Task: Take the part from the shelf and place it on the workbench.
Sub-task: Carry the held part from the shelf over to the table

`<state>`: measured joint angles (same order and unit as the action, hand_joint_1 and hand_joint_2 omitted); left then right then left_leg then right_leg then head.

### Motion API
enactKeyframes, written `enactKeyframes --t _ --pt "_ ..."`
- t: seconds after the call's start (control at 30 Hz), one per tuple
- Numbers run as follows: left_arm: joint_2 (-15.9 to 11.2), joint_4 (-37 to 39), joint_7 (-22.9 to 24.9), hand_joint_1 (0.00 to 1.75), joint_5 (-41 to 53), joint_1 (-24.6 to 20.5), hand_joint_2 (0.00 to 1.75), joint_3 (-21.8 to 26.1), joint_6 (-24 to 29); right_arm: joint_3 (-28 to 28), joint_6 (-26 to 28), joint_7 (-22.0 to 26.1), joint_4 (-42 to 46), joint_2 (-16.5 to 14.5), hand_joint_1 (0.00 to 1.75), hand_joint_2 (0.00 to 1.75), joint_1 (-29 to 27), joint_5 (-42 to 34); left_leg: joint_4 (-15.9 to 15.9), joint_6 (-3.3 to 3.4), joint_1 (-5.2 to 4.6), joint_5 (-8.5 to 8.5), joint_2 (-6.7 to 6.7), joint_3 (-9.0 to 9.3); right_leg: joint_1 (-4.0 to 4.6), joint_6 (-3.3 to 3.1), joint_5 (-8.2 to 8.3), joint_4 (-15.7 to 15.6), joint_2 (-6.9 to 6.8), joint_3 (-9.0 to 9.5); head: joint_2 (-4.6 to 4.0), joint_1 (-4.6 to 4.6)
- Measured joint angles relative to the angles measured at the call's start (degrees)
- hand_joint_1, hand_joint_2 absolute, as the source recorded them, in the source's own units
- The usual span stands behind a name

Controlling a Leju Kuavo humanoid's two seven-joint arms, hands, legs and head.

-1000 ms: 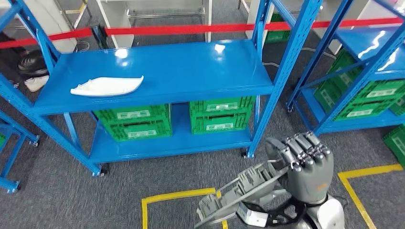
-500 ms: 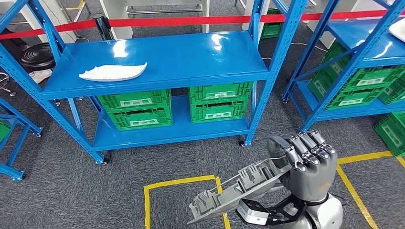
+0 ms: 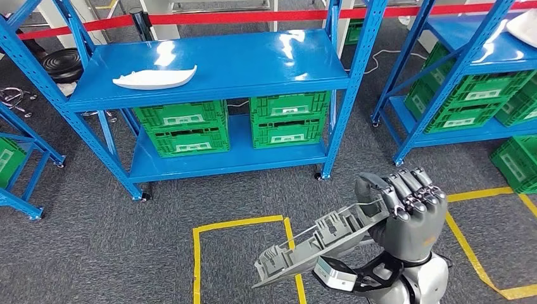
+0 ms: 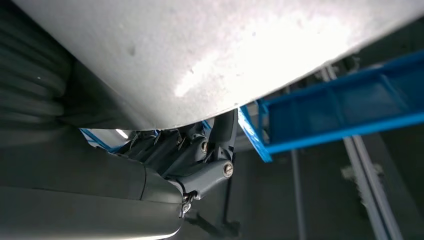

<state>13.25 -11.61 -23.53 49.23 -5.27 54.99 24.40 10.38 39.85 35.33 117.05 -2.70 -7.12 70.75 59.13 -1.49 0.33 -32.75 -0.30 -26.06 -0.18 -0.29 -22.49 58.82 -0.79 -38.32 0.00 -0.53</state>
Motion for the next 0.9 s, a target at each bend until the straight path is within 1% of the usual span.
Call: enactKeyframes --t 0.03,0.07,0.1,0.13,0.17,0.2,0.23,0.27,0.3,0.33,0.37,0.4,0.43,0.47,0.5,0.53,0.57,0.6,0.63,0.67,0.7,0.73,0.77,0.8,0.83,0.87,0.9 --pt "0.0 0.0 -0.14 0.0 0.07 -0.01 1.75 0.01 -0.09 0.28 0.02 0.63 0.0 -0.25 1.75 1.75 0.02 -0.46 -1.36 0.52 -0.19 -0.48 -0.03 0.47 0.0 0.34 0.64 -0.04 -0.03 -0.19 0.0 0.01" --pt "-0.01 0.02 -0.27 0.0 0.16 0.07 1.75 0.01 -0.22 0.5 0.02 1.11 -0.01 -0.48 1.75 1.75 -0.05 -0.64 -1.53 1.18 -0.24 -0.28 0.05 0.0 -0.09 0.7 1.2 -0.17 -0.01 -0.36 0.0 0.03" --pt "-0.02 0.03 -0.42 0.0 0.29 0.2 1.75 0.03 -0.36 0.7 0.02 1.37 -0.01 -0.69 1.75 1.75 -0.18 -0.63 -1.49 1.8 -0.27 0.31 0.22 -0.54 -0.23 1.05 0.9 -0.01 0.06 -0.64 0.0 0.03" --pt "-0.04 0.03 -0.55 0.0 0.47 0.3 1.75 0.05 -0.51 0.9 0.01 1.48 -0.01 -0.9 1.75 1.75 -0.36 -0.48 -1.49 2.4 -0.28 0.94 0.42 -1.14 -0.37 1.35 -0.5 0.92 0.14 -1.13 0.0 0.03" --pt "-0.07 0.04 -0.66 0.0 0.71 0.35 1.75 0.07 -0.66 1.09 0.0 1.47 -0.01 -1.09 1.75 1.75 -0.52 -0.29 -1.54 2.9 -0.24 1.68 0.62 -1.91 -0.45 1.57 -3.04 2.96 0.23 -1.88 0.0 0.0" --pt "-0.09 0.03 -0.75 0.0 0.93 0.33 1.75 0.09 -0.79 1.26 0.0 1.39 -0.01 -1.28 1.75 1.75 -0.64 -0.13 -1.51 3.21 -0.31 2.39 0.74 -2.76 -0.47 1.71 -6.27 6.01 0.29 -2.71 0.0 -0.05" --pt "-0.11 0.03 -0.83 0.0 1.15 0.31 1.75 0.09 -0.92 1.38 -0.01 1.29 0.01 -1.48 1.75 1.75 -0.72 -0.06 -1.47 3.37 -0.38 3.1 0.81 -3.67 -0.47 1.78 -9.16 9.65 0.34 -3.47 0.0 -0.09" --pt "-0.13 0.04 -0.88 0.0 1.4 0.31 1.75 0.09 -1.06 1.5 -0.01 1.21 0.08 -1.69 1.75 1.75 -0.84 -0.12 -1.36 3.44 -0.48 3.85 0.87 -4.61 -0.45 1.79 -10.87 13.14 0.39 -3.88 0.0 -0.12" --pt "-0.15 0.04 -0.95 0.0 1.61 0.32 1.75 0.09 -1.19 1.63 -0.01 1.15 0.21 -1.9 1.75 1.75 -1.04 -0.23 -1.16 3.44 -0.57 4.6 0.92 -5.63 -0.42 1.72 -11.03 15.52 0.42 -3.65 0.0 -0.12" --pt "-0.18 0.05 -1.26 0.0 1.83 0.33 1.75 0.09 -1.29 1.8 -0.02 1.09 0.4 -2.09 1.75 1.75 -1.32 -0.33 -0.85 3.4 -0.64 5.3 0.96 -6.72 -0.38 1.58 -9.91 16.32 0.44 -2.59 0.0 -0.13" --pt "-0.2 0.04 -1.9 0.0 2.09 0.33 1.75 0.08 -1.42 2.01 -0.01 1.07 0.69 -2.28 1.75 1.75 -1.62 -0.39 -0.5 3.33 -0.69 5.9 0.97 -7.81 -0.3 1.35 -8.21 15.27 0.46 -0.6 0.0 -0.11" --pt "-0.2 0.04 -2.75 0.0 2.41 0.31 1.75 0.04 -1.54 2.24 -0.01 1.06 1.02 -2.42 1.75 1.75 -1.88 -0.44 -0.13 3.22 -0.7 6.41 0.97 -8.77 -0.15 1.0 -6.99 12.41 0.46 2.3 0.0 -0.12" --pt "-0.15 0.04 -3.48 0.0 2.86 0.29 1.75 -0.05 -1.58 2.45 -0.01 1.06 1.37 -2.52 1.75 1.75 -2.08 -0.43 0.17 3.03 -0.78 6.81 0.95 -9.53 0.07 0.57 -7.1 8.26 0.43 5.7 0.0 -0.12" --pt "-0.11 0.04 -3.86 0.0 3.46 0.28 1.75 -0.23 -1.46 2.61 0.0 1.07 1.74 -2.6 1.75 1.75 -2.19 -0.34 0.37 2.76 -0.83 7.17 0.93 -10.01 0.28 0.24 -8.08 4.1 0.38 8.68 0.0 -0.11" --pt "-0.07 0.05 -3.78 0.0 4.07 0.26 1.75 -0.43 -1.18 2.72 0.01 1.09 2.02 -2.66 1.75 1.75 -2.26 -0.11 0.45 2.42 -0.84 7.58 0.92 -10.27 0.53 -0.03 -9.29 0.92 0.33 10.72 0.0 -0.11" --pt "-0.04 0.05 -3.39 0.0 4.53 0.26 1.75 -0.61 -0.82 2.78 0.01 1.14 2.2 -2.7 1.75 1.75 -2.29 0.3 0.38 2.01 -0.82 8.01 0.91 -10.41 0.73 -0.22 -10.16 -1.0 0.28 11.68 0.0 -0.1" --pt "-0.05 0.05 -2.95 0.0 4.81 0.27 1.75 -0.74 -0.45 2.81 0.02 1.24 2.3 -2.81 1.75 1.75 -2.3 0.84 0.26 1.6 -0.78 8.46 0.91 -10.52 0.71 -0.39 -10.06 -1.69 0.23 11.67 0.0 -0.1" --pt "-0.06 0.06 -2.58 0.0 4.91 0.27 1.75 -0.78 -0.18 2.83 0.01 1.35 2.32 -2.94 1.75 1.75 -2.26 1.36 0.32 1.23 -0.68 8.6 0.83 -10.7 0.63 -0.65 -9.56 -1.85 0.06 11.36 0.0 -0.12" --pt "-0.07 0.07 -2.23 0.0 4.92 0.29 1.75 -0.78 0.06 2.85 0.0 1.46 2.32 -3.12 1.75 1.75 -2.18 1.73 0.91 0.85 -0.62 7.93 0.71 -11.08 0.45 -1.0 -9.02 -2.02 -0.15 11.01 0.0 -0.05" --pt "-0.07 0.08 -1.98 0.0 4.94 0.31 1.75 -0.78 0.31 2.86 -0.01 1.59 2.32 -3.29 1.75 1.75 -2.1 1.88 2.43 0.47 -0.56 6.37 0.58 -11.73 0.22 -1.33 -8.48 -2.18 -0.42 10.59 0.0 0.03" --pt "-0.08 0.08 -1.81 0.0 4.95 0.31 1.75 -0.78 0.58 2.86 -0.02 1.81 2.33 -3.43 1.75 1.75 -2.01 1.77 5.07 0.07 -0.38 4.02 0.47 -12.66 0.14 -1.56 -8.04 -2.21 -0.76 10.12 0.0 0.09" --pt "-0.1 0.08 -1.69 0.0 4.92 0.32 1.75 -0.78 0.87 2.87 -0.02 2.11 2.33 -3.56 1.75 1.75 -1.96 1.52 8.48 -0.32 -0.24 1.54 0.43 -13.72 0.1 -1.74 -7.66 -2.18 -1.07 9.6 0.0 0.18" --pt "-0.13 0.08 -1.65 0.0 4.86 0.33 1.75 -0.78 1.13 2.87 -0.02 2.45 2.33 -3.64 1.75 1.75 -1.95 1.23 11.86 -0.65 -0.07 -0.18 0.44 -14.61 0.08 -1.77 -7.3 -2.13 -1.45 9.09 0.0 0.19" --pt "-0.16 0.08 -1.62 0.0 4.8 0.35 1.75 -0.77 1.37 2.87 -0.02 2.76 2.33 -3.76 1.75 1.75 -1.94 1.0 14.2 -0.93 0.09 -0.83 0.46 -14.96 0.06 -1.71 -6.98 -2.05 -1.86 8.61 0.0 0.18" --pt "-0.19 0.08 -1.6 0.0 4.74 0.36 1.75 -0.77 1.54 2.87 -0.02 2.96 2.33 -3.89 1.75 1.75 -1.93 0.83 14.65 -1.11 0.23 -0.41 0.51 -14.39 0.01 -1.59 -6.75 -1.94 -2.29 8.2 0.0 0.19" --pt "-0.21 0.07 -1.59 0.0 4.72 0.37 1.75 -0.76 1.64 2.87 -0.02 3.06 2.33 -3.98 1.75 1.75 -1.93 0.73 12.89 -1.22 0.34 0.77 0.7 -12.71 -0.07 -1.45 -6.58 -1.79 -2.75 7.87 0.0 0.19" --pt "-0.23 0.07 -1.59 0.0 4.72 0.35 1.75 -0.76 1.72 2.87 -0.02 3.13 2.33 -4.06 1.75 1.75 -1.92 0.66 9.33 -1.27 0.41 2.1 1.31 -10.12 -0.14 -1.28 -6.48 -1.58 -3.23 7.72 0.0 0.2"
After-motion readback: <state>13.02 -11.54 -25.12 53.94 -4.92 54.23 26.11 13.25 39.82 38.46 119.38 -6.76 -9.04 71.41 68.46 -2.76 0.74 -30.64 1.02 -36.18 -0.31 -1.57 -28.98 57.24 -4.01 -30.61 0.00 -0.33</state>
